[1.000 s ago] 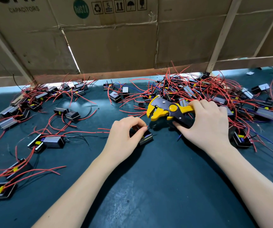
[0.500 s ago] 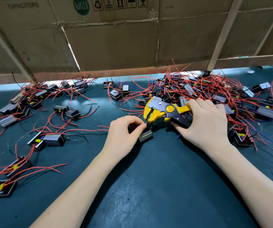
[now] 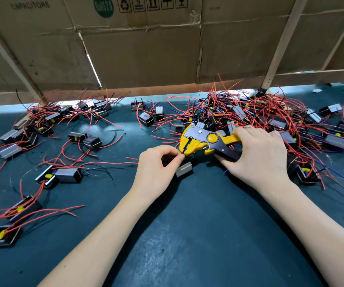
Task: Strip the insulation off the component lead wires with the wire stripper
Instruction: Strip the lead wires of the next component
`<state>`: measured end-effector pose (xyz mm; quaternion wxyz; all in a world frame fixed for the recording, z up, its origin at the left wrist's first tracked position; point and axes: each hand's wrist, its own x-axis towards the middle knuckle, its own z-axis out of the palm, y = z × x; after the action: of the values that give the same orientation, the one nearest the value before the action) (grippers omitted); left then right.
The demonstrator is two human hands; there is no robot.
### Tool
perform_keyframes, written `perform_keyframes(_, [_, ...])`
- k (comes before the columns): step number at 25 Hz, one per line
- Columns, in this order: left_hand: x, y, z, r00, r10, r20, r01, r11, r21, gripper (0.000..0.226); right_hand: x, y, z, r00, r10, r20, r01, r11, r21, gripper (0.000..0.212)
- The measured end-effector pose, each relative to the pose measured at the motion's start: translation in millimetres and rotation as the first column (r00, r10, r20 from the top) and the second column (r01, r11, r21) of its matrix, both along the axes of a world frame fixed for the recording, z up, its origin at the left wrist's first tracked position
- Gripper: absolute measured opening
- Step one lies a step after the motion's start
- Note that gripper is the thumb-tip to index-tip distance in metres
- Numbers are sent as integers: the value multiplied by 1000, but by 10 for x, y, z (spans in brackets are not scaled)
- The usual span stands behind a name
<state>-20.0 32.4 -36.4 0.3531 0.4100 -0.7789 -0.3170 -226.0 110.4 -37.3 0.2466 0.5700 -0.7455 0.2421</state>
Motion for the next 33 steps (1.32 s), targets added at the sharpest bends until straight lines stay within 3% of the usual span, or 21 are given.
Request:
perform_keyframes(4, [8,-3,2,1000,-10,4,10,1000,1,12,-9,10,27,1000,-18,-11,19,999,42,47])
perform_keyframes(8, [15,-14,5,1000,-12,15,12,1000,-19,11,-6,22,26,999,-54,-5,54,998,-21,47])
perform_keyframes(11, [24,-34,14,999,-26,41,26,1000,-9,9,-56,3,-15,994,-92,-50,92,996,3,56])
perform_keyframes(14, [38,-45,25,998,-55,36,54,998,26,8,-128,0,-26,988,-153,-3,152,986,70,60])
perform_keyframes(33, [-25,-3,-6,997,63,44,-65,997,36,24,-148,42,40,993,-121,14,118,981,151,57])
